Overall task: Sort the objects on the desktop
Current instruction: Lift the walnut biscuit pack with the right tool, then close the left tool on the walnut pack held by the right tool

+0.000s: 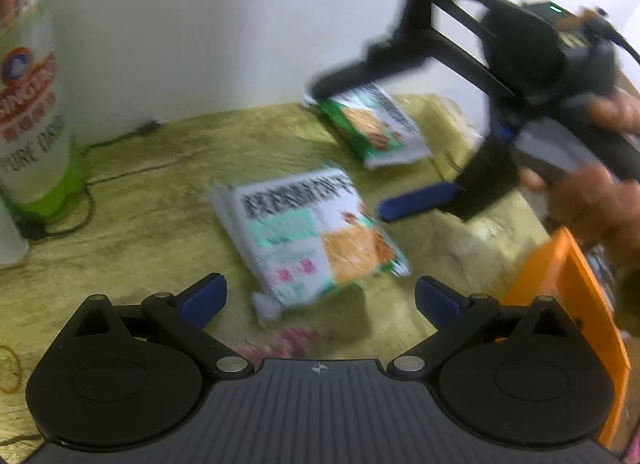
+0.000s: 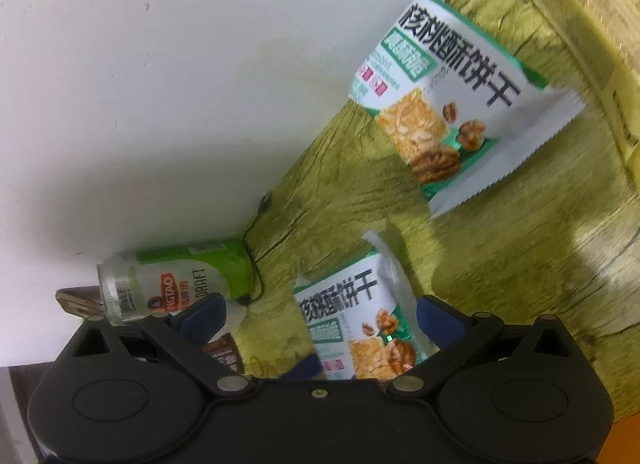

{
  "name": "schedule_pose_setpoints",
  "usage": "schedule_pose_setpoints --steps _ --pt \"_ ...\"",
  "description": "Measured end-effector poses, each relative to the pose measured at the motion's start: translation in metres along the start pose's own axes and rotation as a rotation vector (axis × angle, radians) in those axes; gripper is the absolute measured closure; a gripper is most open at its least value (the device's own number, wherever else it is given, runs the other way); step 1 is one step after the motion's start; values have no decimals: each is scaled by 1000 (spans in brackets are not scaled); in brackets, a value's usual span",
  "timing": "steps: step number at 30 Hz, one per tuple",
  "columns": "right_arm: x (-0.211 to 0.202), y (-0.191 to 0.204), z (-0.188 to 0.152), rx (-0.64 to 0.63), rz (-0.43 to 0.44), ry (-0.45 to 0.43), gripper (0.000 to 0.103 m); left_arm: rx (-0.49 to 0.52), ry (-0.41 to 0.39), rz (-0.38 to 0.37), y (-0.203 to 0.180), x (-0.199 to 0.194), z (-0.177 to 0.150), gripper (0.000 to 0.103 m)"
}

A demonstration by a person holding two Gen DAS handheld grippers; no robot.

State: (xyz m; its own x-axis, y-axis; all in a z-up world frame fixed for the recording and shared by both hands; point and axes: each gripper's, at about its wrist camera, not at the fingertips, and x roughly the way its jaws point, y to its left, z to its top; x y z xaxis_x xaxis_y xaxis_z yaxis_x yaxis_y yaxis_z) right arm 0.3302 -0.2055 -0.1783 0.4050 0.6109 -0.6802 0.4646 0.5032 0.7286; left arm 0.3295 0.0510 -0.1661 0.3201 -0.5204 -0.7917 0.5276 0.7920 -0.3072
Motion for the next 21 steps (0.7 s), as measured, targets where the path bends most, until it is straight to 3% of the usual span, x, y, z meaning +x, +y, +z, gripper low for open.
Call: schedule_pose_setpoints --steps 9,17,21 --pt "2 6 1 -107 -64 -13 0 -87 -48 80 16 9 7 6" --pt "8 4 -4 -156 -88 2 3 -173 -81 89 26 4 4 11" --pt "4 5 -5 -191 -90 -27 3 -163 -102 126 22 0 4 11"
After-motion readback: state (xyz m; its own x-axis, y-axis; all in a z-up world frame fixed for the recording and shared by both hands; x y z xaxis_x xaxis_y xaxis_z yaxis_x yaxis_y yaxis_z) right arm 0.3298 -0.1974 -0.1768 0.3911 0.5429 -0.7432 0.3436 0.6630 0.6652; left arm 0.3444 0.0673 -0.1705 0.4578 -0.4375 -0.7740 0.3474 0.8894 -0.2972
